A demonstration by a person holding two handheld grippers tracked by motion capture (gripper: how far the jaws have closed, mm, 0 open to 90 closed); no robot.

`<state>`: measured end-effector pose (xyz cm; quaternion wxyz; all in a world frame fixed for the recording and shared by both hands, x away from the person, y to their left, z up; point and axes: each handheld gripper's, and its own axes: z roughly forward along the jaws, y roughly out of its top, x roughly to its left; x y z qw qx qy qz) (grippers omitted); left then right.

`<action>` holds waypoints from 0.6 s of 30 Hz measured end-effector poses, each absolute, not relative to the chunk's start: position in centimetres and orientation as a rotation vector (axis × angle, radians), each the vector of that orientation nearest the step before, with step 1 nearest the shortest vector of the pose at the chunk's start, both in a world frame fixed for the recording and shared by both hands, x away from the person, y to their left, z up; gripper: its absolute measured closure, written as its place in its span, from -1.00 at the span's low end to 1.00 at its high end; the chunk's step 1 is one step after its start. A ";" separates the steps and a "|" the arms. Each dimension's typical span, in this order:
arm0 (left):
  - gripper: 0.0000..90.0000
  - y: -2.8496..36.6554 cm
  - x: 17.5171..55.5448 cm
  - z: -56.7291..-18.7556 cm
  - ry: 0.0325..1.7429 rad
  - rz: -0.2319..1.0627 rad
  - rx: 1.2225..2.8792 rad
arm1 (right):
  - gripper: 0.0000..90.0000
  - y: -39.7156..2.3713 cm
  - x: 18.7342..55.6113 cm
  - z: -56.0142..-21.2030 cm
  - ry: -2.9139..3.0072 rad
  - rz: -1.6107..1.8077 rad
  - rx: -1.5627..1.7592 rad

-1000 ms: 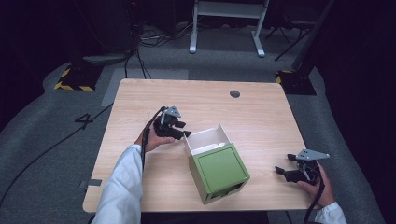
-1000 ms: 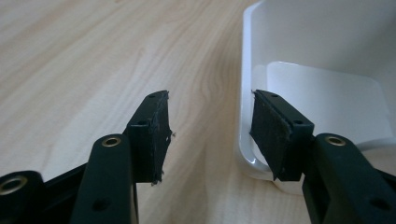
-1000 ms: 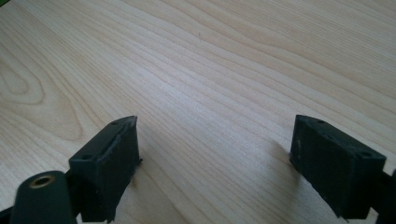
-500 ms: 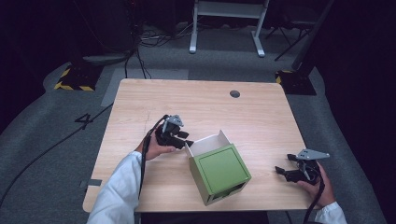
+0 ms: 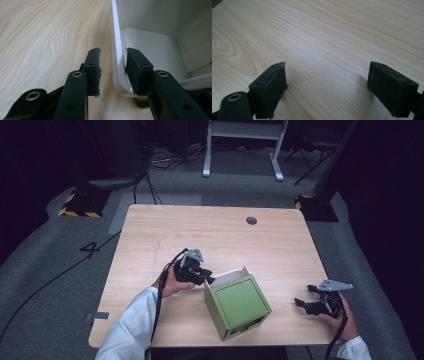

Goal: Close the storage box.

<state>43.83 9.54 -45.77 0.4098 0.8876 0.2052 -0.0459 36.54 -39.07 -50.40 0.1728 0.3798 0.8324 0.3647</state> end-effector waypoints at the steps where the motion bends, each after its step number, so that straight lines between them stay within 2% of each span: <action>1: 0.47 9.4 43.8 -45.8 0.504 -0.119 2.234 | -0.65 -39.1 36.5 -50.4 2.361 1.035 1.078; 18: 0.41 6.6 42.8 -45.7 0.354 -0.175 2.303 | -0.65 -39.1 36.5 -50.4 2.362 1.034 1.077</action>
